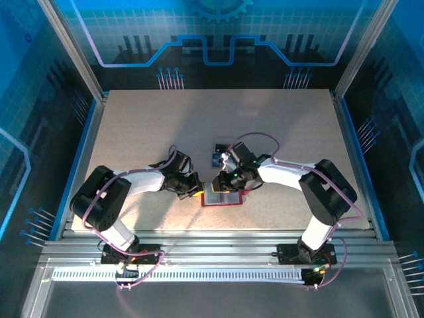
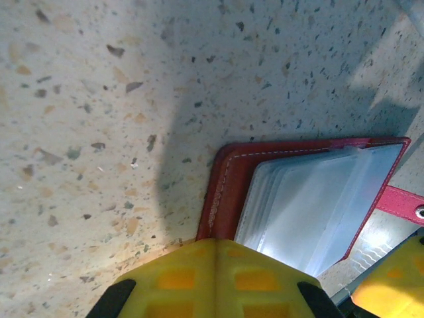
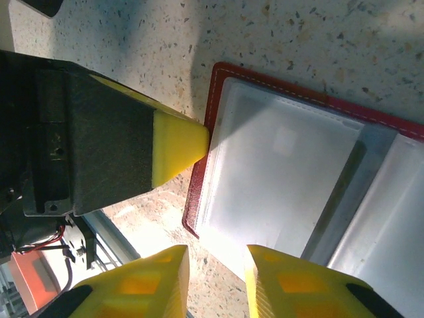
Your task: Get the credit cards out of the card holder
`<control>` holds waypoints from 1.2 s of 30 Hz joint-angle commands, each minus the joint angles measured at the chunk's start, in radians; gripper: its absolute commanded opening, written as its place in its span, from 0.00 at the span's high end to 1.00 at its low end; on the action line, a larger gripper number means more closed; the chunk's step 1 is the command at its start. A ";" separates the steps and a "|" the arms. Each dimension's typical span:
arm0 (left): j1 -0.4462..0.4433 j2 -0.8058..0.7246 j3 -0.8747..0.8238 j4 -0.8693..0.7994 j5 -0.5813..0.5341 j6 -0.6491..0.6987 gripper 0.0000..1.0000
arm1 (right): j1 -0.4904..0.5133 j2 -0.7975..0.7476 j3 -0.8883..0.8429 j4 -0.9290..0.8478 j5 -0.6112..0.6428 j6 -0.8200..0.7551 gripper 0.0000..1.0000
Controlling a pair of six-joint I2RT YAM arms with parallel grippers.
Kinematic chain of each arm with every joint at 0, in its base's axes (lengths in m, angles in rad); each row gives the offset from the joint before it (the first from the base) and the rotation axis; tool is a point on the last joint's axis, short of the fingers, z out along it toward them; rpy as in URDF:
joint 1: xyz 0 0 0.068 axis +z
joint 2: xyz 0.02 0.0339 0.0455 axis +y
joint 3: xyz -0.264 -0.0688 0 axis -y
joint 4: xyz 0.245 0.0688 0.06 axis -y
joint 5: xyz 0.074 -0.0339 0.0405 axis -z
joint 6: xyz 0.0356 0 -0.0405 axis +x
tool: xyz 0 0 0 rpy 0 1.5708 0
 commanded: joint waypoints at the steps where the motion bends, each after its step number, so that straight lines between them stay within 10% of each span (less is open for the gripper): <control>1: -0.011 0.028 0.022 -0.016 0.013 0.009 0.99 | 0.002 0.028 -0.015 0.027 -0.034 0.028 0.70; 36: -0.010 0.052 0.045 -0.052 -0.001 0.036 0.99 | -0.017 0.081 -0.021 0.001 -0.010 0.020 0.67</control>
